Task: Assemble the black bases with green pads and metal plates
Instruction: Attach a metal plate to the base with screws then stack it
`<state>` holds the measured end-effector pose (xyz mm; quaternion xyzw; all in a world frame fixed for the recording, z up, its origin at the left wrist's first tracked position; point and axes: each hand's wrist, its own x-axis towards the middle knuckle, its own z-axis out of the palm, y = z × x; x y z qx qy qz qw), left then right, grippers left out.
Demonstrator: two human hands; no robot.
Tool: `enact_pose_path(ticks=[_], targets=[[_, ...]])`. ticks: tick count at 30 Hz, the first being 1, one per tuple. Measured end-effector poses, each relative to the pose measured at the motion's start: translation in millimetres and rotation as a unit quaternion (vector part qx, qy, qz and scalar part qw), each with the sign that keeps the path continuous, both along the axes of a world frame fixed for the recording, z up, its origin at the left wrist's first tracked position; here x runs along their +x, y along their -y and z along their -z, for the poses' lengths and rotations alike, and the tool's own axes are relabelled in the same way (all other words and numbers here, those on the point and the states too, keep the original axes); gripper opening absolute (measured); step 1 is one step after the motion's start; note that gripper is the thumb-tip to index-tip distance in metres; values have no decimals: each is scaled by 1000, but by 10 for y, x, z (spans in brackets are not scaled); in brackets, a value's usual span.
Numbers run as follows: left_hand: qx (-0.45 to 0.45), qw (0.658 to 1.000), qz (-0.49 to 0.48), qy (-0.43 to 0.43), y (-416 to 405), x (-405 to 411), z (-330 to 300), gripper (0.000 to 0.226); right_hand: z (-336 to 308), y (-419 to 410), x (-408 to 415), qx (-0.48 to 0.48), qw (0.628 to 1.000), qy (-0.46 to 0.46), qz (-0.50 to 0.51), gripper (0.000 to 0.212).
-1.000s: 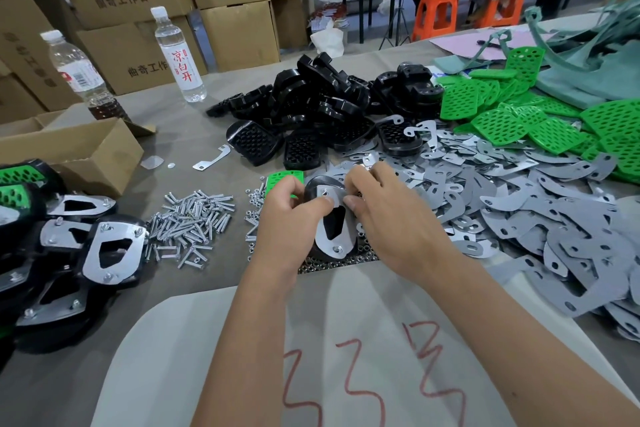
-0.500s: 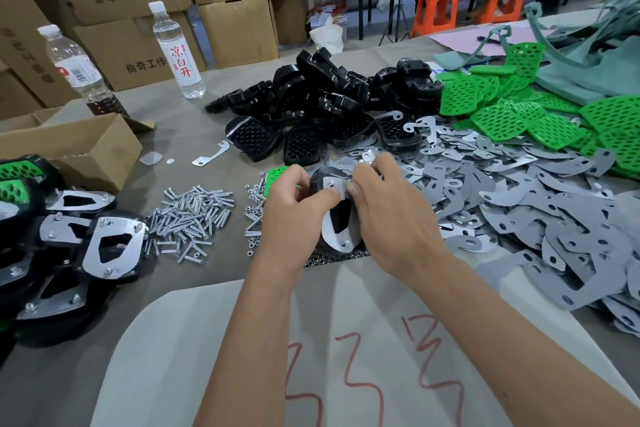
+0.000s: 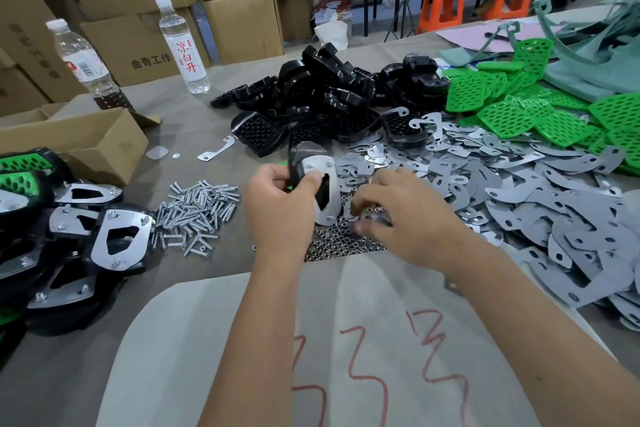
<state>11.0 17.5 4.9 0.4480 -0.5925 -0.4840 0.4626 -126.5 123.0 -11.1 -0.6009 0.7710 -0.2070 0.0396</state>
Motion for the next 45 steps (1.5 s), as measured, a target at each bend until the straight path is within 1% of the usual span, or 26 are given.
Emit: enact_pose_path(ticks=[2,4,6,8,13,14,16,18,20,22,23,24,27,30,35,38,41,45], targets=[[18,999,-23,-14,74,38,15,21,7,16,27,23,1000,6,-17,13],[37,998,-32,-28,107,63,21,21,-6,35,72,14,999,30,-30,8],[53,997,-39,-37,110,65,25,26,6,48,93,10,999,28,-31,10],[59,996,-43,-41,114,55,41,26,20,53,116,6,999,21,-23,16],[72,995,-44,-45,140,55,70,20,22,82,169,2,999,37,-32,8],[70,996,-39,-40,147,61,79,19,26,86,171,-11,998,50,-28,8],[57,998,-11,-22,153,73,82,16,32,81,157,-75,990,123,-3,10],[62,997,45,-5,136,85,60,20,16,67,131,-174,964,201,31,12],[81,990,115,7,112,90,45,24,-19,55,104,-260,931,252,47,13],[91,980,174,31,78,81,50,16,-43,40,77,-308,900,304,51,13],[91,976,195,46,58,77,53,11,-48,30,77,-318,890,324,50,13],[87,972,211,61,41,72,54,10,-48,24,80,-321,885,335,49,15],[92,963,241,73,12,73,46,8,-35,18,103,-303,899,315,35,16],[103,959,255,71,17,89,41,19,-48,19,113,-309,914,262,24,14],[130,953,270,52,11,105,15,34,-45,10,108,-287,933,215,-25,14],[141,952,267,51,23,111,30,18,-27,11,98,-292,937,186,-50,13],[144,950,271,50,31,115,39,23,-2,17,75,-291,931,212,-62,15],[131,949,281,58,23,118,44,27,34,38,29,-275,910,305,-63,19]])
